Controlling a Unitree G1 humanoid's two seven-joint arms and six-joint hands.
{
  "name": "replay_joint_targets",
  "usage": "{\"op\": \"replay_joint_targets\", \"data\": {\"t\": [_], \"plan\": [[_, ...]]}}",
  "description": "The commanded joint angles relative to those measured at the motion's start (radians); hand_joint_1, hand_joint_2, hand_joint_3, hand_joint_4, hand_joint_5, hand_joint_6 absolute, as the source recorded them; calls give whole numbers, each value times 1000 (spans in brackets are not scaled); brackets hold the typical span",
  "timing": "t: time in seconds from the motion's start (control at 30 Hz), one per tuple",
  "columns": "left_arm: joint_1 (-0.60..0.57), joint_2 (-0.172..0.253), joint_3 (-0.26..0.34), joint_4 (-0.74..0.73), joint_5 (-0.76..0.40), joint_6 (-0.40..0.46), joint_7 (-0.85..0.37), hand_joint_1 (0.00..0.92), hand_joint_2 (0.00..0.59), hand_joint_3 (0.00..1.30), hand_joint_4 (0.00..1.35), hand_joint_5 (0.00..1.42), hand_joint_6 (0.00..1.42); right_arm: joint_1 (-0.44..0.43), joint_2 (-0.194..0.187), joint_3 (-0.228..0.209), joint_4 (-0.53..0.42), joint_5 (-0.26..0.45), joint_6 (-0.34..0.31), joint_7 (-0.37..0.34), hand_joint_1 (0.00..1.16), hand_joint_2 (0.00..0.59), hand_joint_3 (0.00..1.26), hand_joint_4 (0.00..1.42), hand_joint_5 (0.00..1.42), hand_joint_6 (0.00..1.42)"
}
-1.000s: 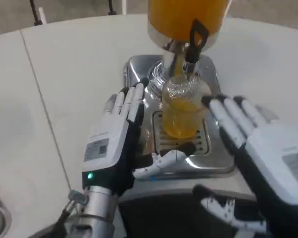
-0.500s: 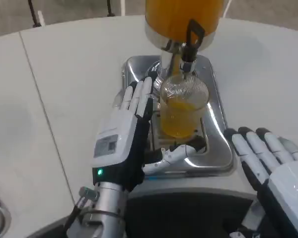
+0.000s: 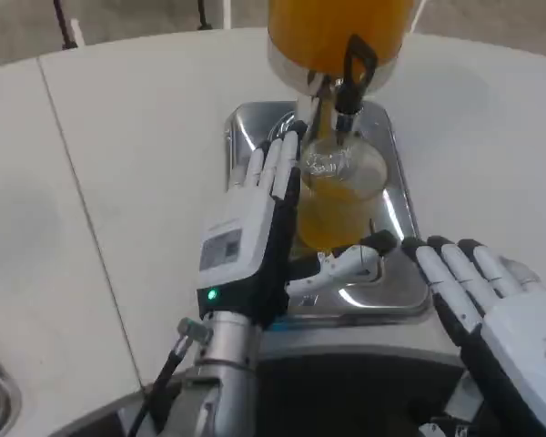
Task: Grasp the cup under the faucet to collect the drink, then remove the cup.
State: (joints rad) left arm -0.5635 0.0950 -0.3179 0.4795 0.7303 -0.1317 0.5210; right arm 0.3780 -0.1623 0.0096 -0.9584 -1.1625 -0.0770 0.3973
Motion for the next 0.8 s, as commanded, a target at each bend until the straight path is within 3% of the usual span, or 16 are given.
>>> {"op": "replay_joint_targets", "data": {"t": [0.03,0.2,0.47,0.8], "plan": [[-28,-13,-9,58,-21,-21,23,148,37,0,0,16,32,-6,26,18,-16,-27,13,31,877,344,0,0,0,65],[-48,-22,-20,93,-26,-24,38,156,36,0,0,29,48,-28,42,21,-24,-32,23,56,874,344,0,0,0,73],[-60,-38,-26,113,-37,-31,56,189,38,0,0,79,92,22,48,25,-42,-29,13,59,864,336,0,0,0,78],[-83,-69,-40,161,-44,-3,50,192,38,0,0,126,145,24,66,16,-72,-5,29,102,848,330,0,0,0,93]]}}
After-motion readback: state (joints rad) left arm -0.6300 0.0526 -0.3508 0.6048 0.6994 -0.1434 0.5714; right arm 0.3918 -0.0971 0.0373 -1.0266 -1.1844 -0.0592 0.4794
